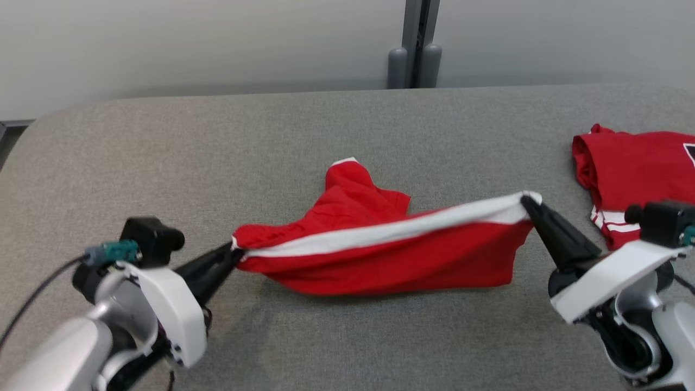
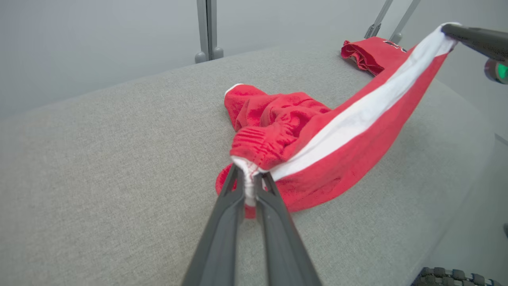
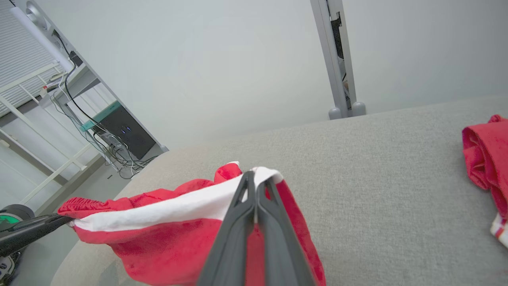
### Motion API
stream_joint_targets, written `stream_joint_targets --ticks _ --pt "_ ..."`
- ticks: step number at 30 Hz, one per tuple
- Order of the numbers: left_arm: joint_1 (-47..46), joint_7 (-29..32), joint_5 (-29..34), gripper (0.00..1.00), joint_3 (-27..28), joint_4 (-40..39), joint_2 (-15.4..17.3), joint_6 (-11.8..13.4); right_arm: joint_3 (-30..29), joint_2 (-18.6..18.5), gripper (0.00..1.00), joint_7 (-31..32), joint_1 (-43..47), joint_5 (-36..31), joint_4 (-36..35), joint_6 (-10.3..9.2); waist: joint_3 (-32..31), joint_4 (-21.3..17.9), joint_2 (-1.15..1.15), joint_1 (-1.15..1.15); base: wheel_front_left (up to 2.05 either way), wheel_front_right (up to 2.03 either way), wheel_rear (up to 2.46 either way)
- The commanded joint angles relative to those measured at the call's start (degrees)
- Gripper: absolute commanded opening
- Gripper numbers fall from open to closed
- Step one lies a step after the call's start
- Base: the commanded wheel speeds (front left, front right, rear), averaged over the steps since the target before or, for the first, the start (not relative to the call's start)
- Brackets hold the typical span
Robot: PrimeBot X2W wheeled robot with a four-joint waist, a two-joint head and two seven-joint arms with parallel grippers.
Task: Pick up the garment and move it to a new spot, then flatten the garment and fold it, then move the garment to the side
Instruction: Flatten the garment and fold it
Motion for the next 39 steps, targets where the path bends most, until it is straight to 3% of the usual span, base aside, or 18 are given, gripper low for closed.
stream_joint_targets --ticks 1,5,10,18,26,30,39 --pt "-5.53 2.76 1.28 0.0 0.69 0.43 2.12 -0.01 0.45 -0.22 0.0 -1.4 -4.81 1.26 0.19 0.01 2.98 -0.43 0.0 0.0 0.0 0.0 0.0" --pt "-16.4 7.47 0.74 0.0 0.06 1.85 2.81 -0.01 1.99 -1.01 0.0 -3.65 -14.35 3.02 2.54 0.01 7.12 -0.92 0.0 0.0 0.0 0.0 0.0" --pt "-32.22 11.63 1.16 0.0 -5.08 6.86 3.85 0.0 4.29 -2.24 0.0 -4.99 -27.2 8.58 7.03 0.01 11.65 -1.28 0.0 0.0 0.0 0.0 0.0" --pt "-53.14 10.88 -1.56 0.0 -11.97 15.68 3.82 0.01 7.46 -3.2 0.0 -7.55 -45.77 14.48 15.61 0.01 18.65 -2.5 0.0 0.0 0.0 0.0 0.0" --pt "-72.43 7.17 -4.19 0.0 -16.19 27.06 2.09 0.02 11.28 -4.74 0.0 -11.79 -65.04 16.63 25.21 0.01 25.01 -3.19 0.0 0.0 0.0 0.0 0.0" --pt "-79.85 2.46 -4.88 0.0 -15.79 33.61 0.59 0.02 12.86 -4.76 0.0 -15.32 -73.44 16.41 29.14 0.0 27.1 -3.58 0.0 0.0 0.0 0.0 0.0" --pt "-86.44 -5.64 -6.31 0.0 -18.94 42.95 -2.79 0.02 18.33 -4.57 0.0 -21.97 -82.23 17.45 32.79 0.0 28.47 -3.55 0.0 0.0 0.0 0.0 0.0"
